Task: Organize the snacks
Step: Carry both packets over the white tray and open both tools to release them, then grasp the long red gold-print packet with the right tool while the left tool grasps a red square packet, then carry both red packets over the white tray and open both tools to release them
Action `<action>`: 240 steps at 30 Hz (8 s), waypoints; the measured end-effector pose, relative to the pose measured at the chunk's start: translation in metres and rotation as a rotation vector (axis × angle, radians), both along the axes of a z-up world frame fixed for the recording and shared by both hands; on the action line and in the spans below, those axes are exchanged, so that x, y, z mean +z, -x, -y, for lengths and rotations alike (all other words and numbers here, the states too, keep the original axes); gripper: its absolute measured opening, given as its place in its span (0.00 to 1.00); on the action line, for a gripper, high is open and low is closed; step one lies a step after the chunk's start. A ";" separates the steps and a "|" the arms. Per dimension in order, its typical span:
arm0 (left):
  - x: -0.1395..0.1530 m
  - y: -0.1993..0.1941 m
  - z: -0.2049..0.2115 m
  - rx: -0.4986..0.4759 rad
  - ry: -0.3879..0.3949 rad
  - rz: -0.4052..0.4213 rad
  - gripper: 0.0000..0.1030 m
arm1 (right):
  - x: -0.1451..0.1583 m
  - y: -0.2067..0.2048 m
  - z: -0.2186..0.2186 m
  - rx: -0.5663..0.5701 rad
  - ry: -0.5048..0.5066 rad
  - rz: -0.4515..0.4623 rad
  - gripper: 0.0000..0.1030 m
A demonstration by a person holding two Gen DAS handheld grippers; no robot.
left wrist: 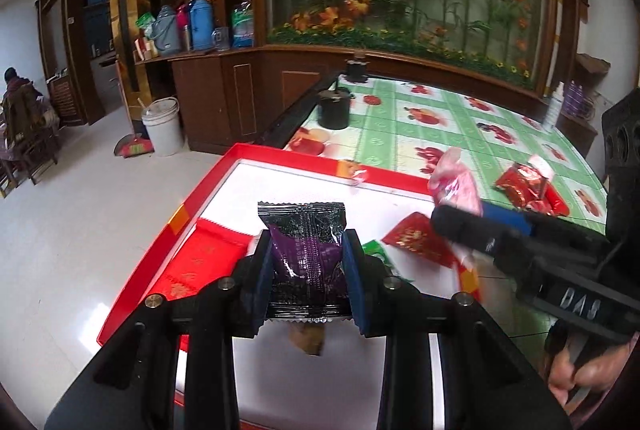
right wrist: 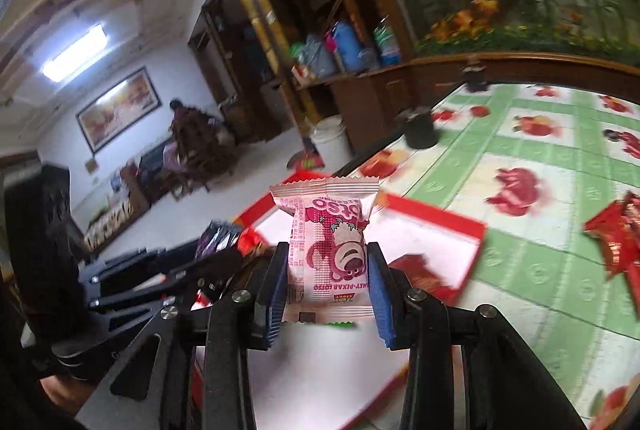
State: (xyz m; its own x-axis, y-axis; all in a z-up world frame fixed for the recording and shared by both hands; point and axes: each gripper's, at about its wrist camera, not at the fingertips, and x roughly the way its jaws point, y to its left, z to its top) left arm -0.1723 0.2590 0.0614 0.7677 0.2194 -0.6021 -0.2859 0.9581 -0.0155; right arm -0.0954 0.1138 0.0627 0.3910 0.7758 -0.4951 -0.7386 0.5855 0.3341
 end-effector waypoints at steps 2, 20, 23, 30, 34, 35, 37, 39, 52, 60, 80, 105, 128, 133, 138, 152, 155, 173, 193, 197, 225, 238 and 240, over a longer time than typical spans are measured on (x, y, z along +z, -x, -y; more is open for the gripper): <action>-0.004 -0.001 -0.005 0.009 0.006 -0.006 0.30 | -0.005 0.008 -0.007 0.012 0.025 0.010 0.36; -0.020 -0.013 -0.017 0.063 0.010 -0.039 0.34 | -0.023 0.009 -0.016 0.032 0.128 0.007 0.39; -0.020 -0.014 -0.014 0.052 0.011 -0.043 0.38 | -0.023 0.010 -0.016 0.030 0.140 -0.005 0.53; -0.012 -0.013 0.000 0.051 -0.033 -0.008 0.71 | -0.016 0.003 -0.002 -0.013 0.118 -0.022 0.63; -0.004 -0.014 0.010 0.028 -0.058 0.014 0.76 | -0.009 -0.007 0.011 -0.053 0.095 -0.021 0.64; -0.003 -0.014 0.013 0.022 -0.067 0.018 0.76 | -0.006 -0.011 0.018 -0.075 0.086 -0.016 0.64; -0.001 -0.016 0.020 0.010 -0.082 0.019 0.76 | -0.001 -0.022 0.033 -0.128 0.065 -0.016 0.66; 0.000 -0.017 0.027 -0.009 -0.100 0.016 0.76 | 0.002 -0.033 0.049 -0.178 0.043 -0.020 0.67; -0.003 -0.022 0.065 -0.106 -0.152 -0.013 0.76 | 0.001 -0.118 0.204 -0.585 0.059 -0.049 0.68; -0.007 -0.025 0.071 -0.112 -0.150 -0.021 0.76 | -0.027 -0.138 0.237 -0.608 0.246 -0.104 0.71; 0.010 -0.059 0.166 -0.436 -0.132 -0.050 0.75 | -0.047 -0.157 0.241 -0.642 0.379 -0.200 0.47; -0.042 -0.192 0.290 -0.864 -0.337 -0.282 0.75 | -0.048 -0.169 0.274 -0.725 0.475 -0.215 0.54; -0.047 -0.160 0.273 -0.816 -0.040 -0.282 0.31 | -0.047 -0.168 0.273 -0.739 0.478 -0.221 0.48; -0.046 -0.131 0.264 -0.777 -0.019 -0.258 0.31 | -0.044 -0.169 0.284 -0.700 0.348 -0.294 0.46; -0.034 -0.098 0.247 -0.731 0.049 -0.210 0.31 | -0.045 -0.172 0.296 -0.591 0.111 -0.430 0.46; -0.017 -0.039 0.167 -0.513 0.094 -0.160 0.32 | -0.053 -0.170 0.277 -0.450 -0.064 -0.532 0.46; -0.012 -0.029 0.154 -0.477 0.082 -0.138 0.32 | -0.051 -0.167 0.267 -0.421 -0.071 -0.518 0.46; -0.004 -0.013 0.149 -0.462 0.094 -0.111 0.32 | -0.040 -0.149 0.244 -0.330 -0.108 -0.460 0.46; 0.004 0.001 0.140 -0.460 0.077 -0.070 0.32 | -0.036 -0.130 0.207 -0.274 -0.015 -0.398 0.46; 0.011 0.008 0.112 -0.410 0.070 -0.038 0.32 | -0.033 -0.115 0.181 -0.230 0.020 -0.347 0.45; -0.006 -0.001 -0.032 -0.091 0.115 -0.041 0.32 | -0.031 -0.038 -0.031 0.143 0.065 -0.214 0.45; -0.014 -0.042 -0.044 -0.059 0.122 -0.103 0.32 | -0.030 -0.035 -0.018 0.092 0.066 -0.142 0.48; -0.017 -0.046 -0.043 -0.049 0.119 -0.120 0.32 | -0.031 -0.035 -0.019 0.089 0.079 -0.133 0.48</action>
